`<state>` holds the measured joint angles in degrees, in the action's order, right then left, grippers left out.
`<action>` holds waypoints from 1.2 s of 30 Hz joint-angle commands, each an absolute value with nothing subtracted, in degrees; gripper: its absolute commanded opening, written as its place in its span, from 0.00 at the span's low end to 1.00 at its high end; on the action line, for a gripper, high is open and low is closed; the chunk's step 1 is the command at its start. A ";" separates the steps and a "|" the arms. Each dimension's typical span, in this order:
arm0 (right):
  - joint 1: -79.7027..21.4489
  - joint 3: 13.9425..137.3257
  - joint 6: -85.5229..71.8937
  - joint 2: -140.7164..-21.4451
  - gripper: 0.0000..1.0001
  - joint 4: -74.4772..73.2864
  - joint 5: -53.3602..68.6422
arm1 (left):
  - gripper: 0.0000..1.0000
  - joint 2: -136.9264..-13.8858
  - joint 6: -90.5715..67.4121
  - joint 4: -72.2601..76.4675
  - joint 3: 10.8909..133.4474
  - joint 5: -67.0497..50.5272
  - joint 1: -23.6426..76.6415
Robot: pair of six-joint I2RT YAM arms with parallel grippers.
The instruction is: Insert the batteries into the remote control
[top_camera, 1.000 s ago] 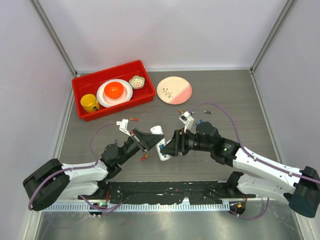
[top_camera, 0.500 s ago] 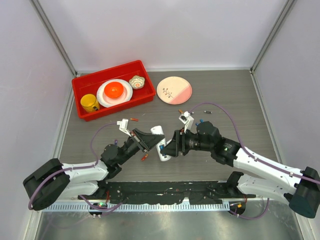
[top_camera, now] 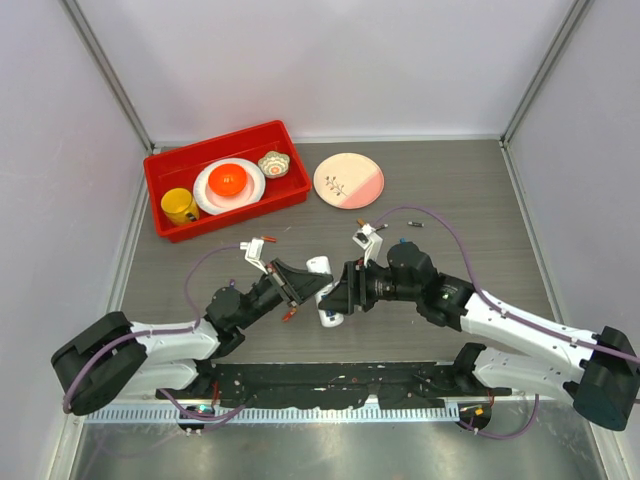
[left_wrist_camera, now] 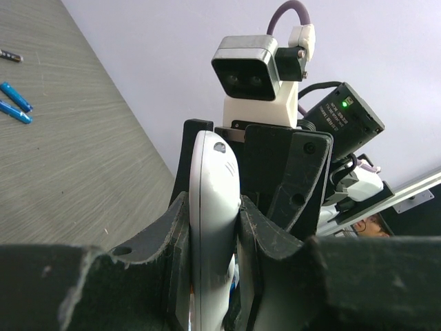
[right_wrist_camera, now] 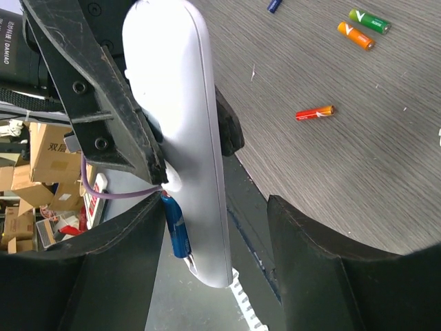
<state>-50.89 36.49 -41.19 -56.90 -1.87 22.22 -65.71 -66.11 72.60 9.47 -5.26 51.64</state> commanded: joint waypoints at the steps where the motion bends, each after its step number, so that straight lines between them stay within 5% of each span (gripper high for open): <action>1: -50.54 38.67 -42.10 -57.39 0.65 2.11 23.03 | 0.00 -66.09 -67.15 83.76 11.43 -7.30 51.85; 22: -48.70 40.08 -41.66 -52.04 0.72 -1.41 24.88 | 0.00 -66.89 -67.76 82.88 9.76 -3.25 51.50; 36: -46.93 31.38 -49.13 -50.98 0.66 12.48 29.18 | 0.00 -70.75 -72.86 88.51 10.46 -5.89 50.80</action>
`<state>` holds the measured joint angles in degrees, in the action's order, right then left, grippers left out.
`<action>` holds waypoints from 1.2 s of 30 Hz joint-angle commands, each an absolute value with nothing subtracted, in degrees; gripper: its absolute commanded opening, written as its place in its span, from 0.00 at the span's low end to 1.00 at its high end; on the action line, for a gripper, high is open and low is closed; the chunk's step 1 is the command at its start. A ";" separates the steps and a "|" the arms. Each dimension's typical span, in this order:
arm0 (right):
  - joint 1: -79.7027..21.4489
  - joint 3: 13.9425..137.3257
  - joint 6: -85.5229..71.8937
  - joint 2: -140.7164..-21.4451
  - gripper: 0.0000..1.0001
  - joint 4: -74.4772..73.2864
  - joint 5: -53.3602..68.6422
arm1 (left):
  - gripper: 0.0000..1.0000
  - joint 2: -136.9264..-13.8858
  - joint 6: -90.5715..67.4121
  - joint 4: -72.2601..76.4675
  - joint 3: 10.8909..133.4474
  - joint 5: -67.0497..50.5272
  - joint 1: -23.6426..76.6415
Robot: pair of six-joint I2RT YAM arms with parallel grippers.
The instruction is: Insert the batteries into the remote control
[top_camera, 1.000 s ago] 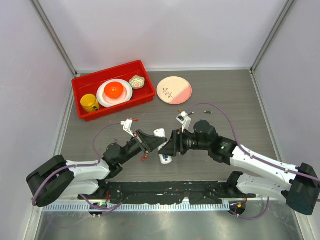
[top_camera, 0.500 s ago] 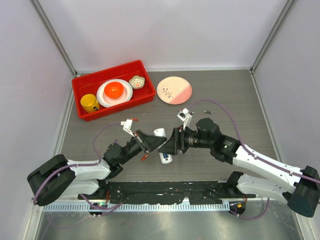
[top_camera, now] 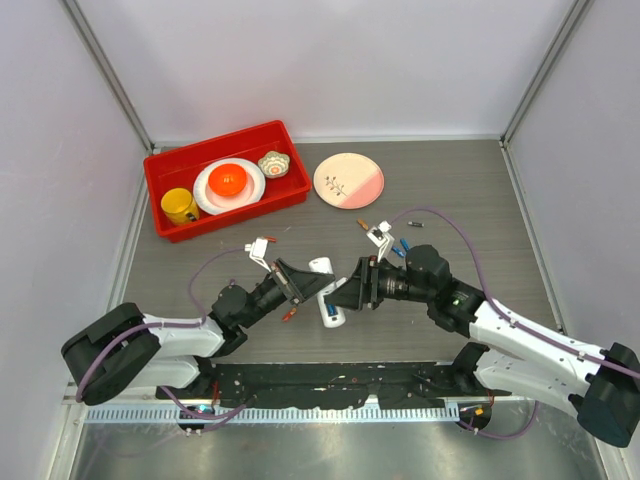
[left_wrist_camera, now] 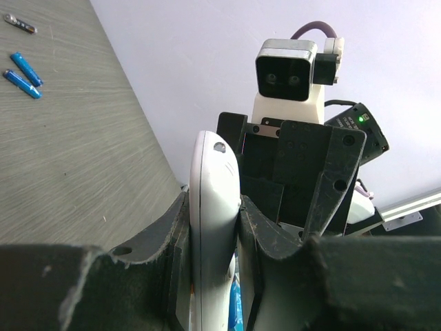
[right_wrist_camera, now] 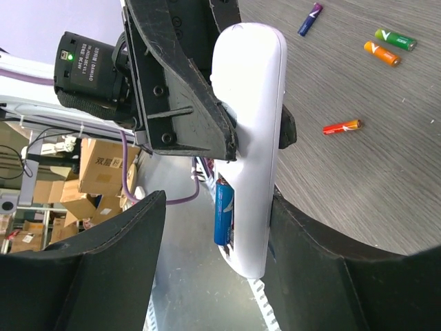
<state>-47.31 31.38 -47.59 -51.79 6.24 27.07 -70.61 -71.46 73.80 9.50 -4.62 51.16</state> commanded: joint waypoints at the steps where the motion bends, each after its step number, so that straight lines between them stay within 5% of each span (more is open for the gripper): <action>1: -46.67 31.20 -48.87 -50.89 0.66 12.22 29.44 | 0.00 -70.66 -72.86 88.59 10.46 -5.89 50.80; 36: -44.21 25.93 -52.91 -54.75 0.48 17.84 31.12 | 0.00 -69.96 -73.83 88.59 12.92 -9.49 50.80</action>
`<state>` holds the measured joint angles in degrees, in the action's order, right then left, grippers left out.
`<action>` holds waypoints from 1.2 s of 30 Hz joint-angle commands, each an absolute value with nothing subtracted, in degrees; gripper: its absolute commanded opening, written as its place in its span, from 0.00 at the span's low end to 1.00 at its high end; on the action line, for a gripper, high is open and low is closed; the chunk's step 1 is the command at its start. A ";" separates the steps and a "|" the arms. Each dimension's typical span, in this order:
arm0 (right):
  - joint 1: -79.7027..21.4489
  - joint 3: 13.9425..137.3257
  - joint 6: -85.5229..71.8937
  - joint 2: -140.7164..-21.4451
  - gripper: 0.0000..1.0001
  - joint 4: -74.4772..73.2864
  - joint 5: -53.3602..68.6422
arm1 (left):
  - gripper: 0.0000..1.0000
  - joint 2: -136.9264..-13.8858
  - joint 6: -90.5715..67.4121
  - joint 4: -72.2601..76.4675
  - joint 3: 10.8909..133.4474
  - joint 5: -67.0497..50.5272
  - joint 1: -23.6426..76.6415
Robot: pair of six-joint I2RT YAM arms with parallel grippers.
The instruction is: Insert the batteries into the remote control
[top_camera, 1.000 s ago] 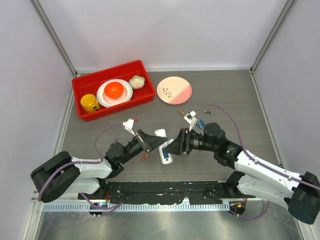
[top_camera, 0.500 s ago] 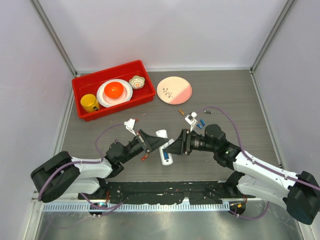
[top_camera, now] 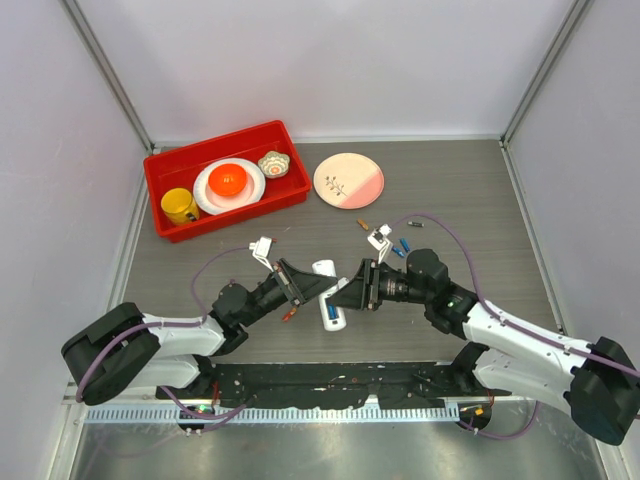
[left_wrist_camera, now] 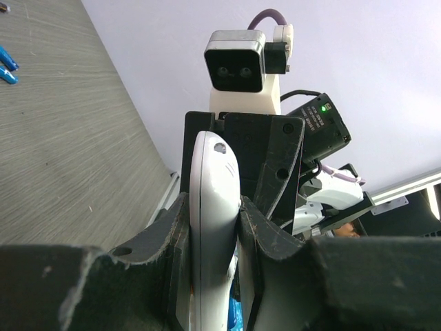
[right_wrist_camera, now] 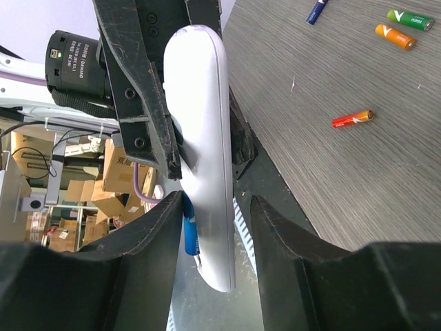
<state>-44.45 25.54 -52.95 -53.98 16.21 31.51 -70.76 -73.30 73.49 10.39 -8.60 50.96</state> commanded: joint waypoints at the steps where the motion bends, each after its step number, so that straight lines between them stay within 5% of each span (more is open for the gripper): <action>1: -44.21 26.01 -53.00 -54.76 0.47 17.75 30.94 | 0.00 -70.05 -73.74 88.59 12.92 -9.49 50.80; 16: -44.21 26.19 -52.82 -56.34 0.29 16.35 29.27 | 0.00 -69.61 -73.39 88.59 13.10 -9.40 50.71; 36: -46.23 29.35 -48.95 -58.27 0.25 7.73 22.85 | 0.00 -69.96 -73.21 88.59 14.06 -9.76 50.80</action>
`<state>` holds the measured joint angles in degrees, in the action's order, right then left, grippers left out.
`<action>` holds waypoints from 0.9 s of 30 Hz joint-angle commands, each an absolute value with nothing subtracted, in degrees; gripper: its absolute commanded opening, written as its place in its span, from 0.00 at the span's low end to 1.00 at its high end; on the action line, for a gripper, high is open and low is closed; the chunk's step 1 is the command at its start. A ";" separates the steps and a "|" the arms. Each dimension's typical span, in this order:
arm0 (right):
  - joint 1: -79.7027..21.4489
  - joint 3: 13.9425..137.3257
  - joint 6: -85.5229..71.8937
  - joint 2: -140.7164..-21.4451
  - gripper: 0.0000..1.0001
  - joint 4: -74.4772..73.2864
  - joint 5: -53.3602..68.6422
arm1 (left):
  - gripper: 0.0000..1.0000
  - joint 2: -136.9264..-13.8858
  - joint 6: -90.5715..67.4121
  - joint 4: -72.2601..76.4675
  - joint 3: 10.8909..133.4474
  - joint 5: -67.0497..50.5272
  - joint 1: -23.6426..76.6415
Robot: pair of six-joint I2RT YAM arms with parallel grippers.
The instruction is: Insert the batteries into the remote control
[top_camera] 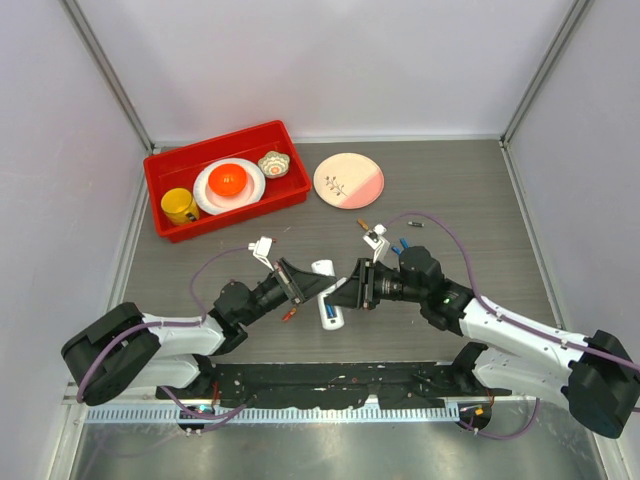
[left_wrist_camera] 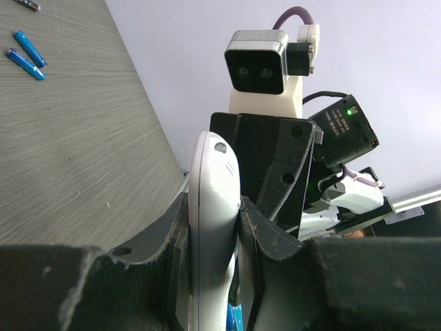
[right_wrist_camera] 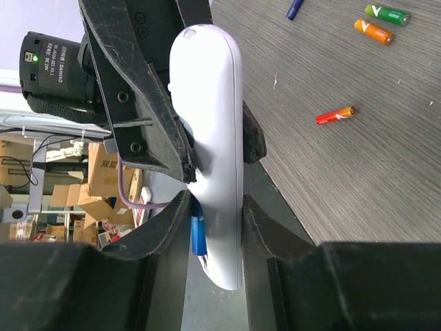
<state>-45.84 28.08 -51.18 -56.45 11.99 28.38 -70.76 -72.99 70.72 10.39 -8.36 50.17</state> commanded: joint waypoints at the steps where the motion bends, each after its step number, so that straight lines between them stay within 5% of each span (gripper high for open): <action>1: -46.23 29.44 -48.96 -58.10 0.26 7.73 22.94 | 0.00 -69.96 -73.13 88.59 13.80 -9.76 50.80; 11: -46.14 31.64 -49.22 -54.67 0.52 6.86 23.55 | 0.00 -69.96 -72.51 88.59 12.39 -8.70 50.80; 27: -46.14 35.33 -45.53 -52.74 0.68 3.25 27.86 | 0.00 -71.89 -72.77 88.59 12.57 -8.79 50.71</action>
